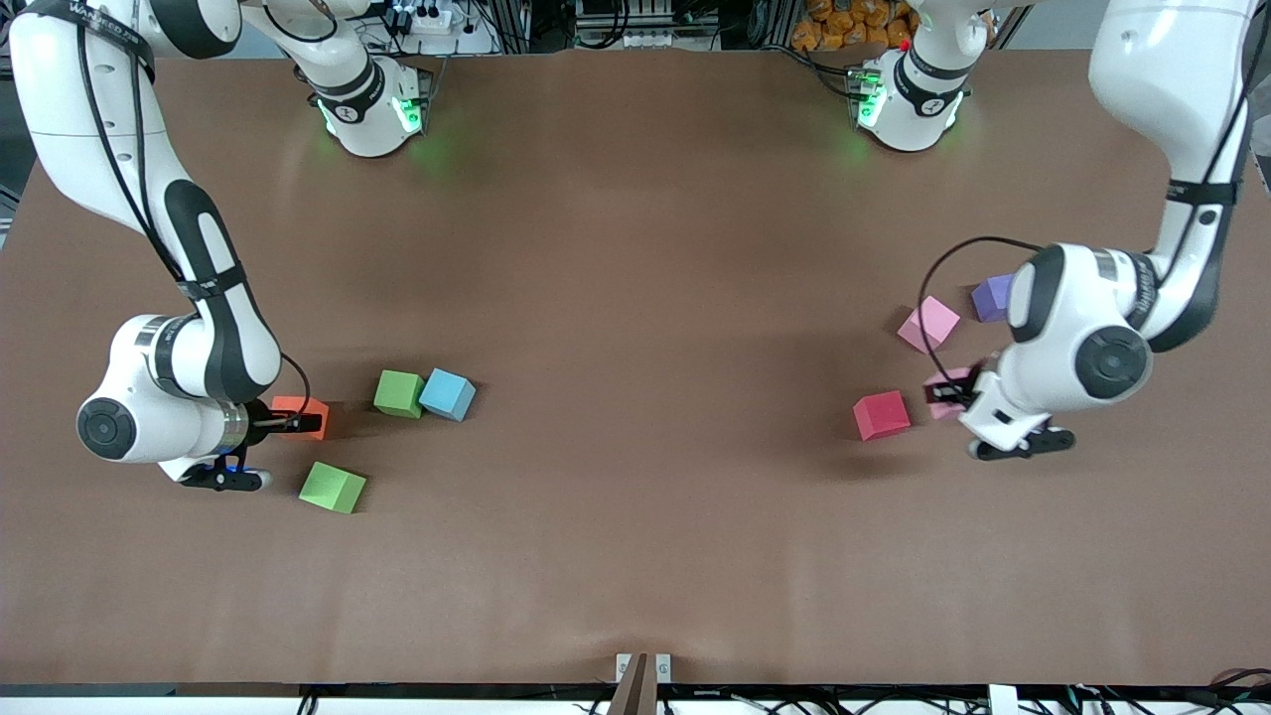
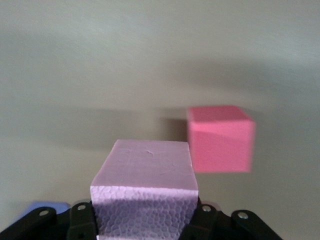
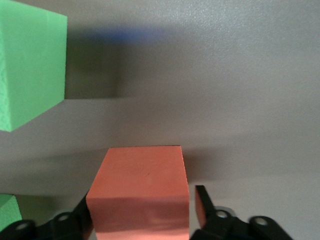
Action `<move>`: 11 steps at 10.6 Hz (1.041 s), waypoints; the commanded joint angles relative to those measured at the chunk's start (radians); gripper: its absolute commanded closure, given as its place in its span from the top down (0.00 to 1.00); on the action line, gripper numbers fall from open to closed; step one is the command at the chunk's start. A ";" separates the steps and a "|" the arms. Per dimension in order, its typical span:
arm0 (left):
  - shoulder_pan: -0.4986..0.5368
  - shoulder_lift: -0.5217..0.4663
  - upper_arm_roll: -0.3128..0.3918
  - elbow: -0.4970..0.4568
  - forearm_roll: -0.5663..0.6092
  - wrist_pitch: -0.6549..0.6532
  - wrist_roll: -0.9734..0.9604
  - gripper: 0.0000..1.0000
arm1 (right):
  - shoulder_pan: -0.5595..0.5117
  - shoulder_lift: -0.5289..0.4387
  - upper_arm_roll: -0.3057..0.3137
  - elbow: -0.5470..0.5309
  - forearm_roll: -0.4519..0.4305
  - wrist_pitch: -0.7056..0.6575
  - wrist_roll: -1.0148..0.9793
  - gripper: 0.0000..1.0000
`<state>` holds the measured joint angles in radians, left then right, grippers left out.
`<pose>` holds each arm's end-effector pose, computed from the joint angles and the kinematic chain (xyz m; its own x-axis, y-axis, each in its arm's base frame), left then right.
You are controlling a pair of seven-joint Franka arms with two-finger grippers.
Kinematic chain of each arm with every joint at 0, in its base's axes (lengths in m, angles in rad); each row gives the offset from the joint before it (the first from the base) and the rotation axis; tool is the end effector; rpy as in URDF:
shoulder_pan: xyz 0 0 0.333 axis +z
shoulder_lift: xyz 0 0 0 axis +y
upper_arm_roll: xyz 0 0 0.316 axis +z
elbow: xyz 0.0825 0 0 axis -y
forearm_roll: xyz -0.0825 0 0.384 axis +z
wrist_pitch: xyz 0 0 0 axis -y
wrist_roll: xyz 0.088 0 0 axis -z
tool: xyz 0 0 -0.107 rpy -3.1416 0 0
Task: Arrange blocks into number 1
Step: 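Carry the light pink cube with the left gripper to the table's middle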
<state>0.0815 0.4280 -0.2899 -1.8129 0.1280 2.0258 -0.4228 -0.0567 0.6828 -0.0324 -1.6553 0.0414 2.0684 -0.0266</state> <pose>0.6126 -0.1104 0.2987 0.9697 0.1623 -0.1827 0.1531 -0.9862 -0.0635 0.6512 -0.0541 0.1925 0.9609 -0.0774 -0.2657 -0.0848 -0.9963 -0.0164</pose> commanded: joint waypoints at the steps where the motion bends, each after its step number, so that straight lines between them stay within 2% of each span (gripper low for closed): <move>1: 0.004 -0.028 -0.150 -0.066 0.024 0.002 -0.219 0.00 | -0.011 -0.009 0.006 -0.011 0.017 0.002 -0.018 0.61; 2: 0.004 -0.028 -0.217 -0.083 0.024 0.002 -0.307 0.00 | -0.011 -0.009 0.006 -0.011 0.017 0.002 -0.018 0.58; 5: -0.018 -0.012 -0.380 -0.123 0.024 0.002 -0.520 0.00 | -0.003 -0.031 0.006 -0.009 0.018 -0.001 -0.010 0.58; 7: -0.121 -0.012 -0.390 -0.151 0.010 0.002 -0.621 0.00 | -0.006 -0.113 0.006 -0.009 0.020 -0.020 0.002 0.58; 9: -0.234 0.027 -0.393 -0.152 -0.008 0.014 -0.729 0.00 | -0.006 -0.205 0.006 -0.009 0.020 -0.039 0.001 0.58; 11: -0.343 0.066 -0.391 -0.152 -0.010 0.078 -0.828 0.00 | 0.027 -0.274 0.005 -0.008 0.020 -0.039 0.005 0.58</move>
<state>-0.2038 0.4651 -0.6861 -1.9673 0.1256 2.0586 -1.1844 -0.0521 0.4778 -0.0294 -1.6310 0.0488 2.0358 -0.0260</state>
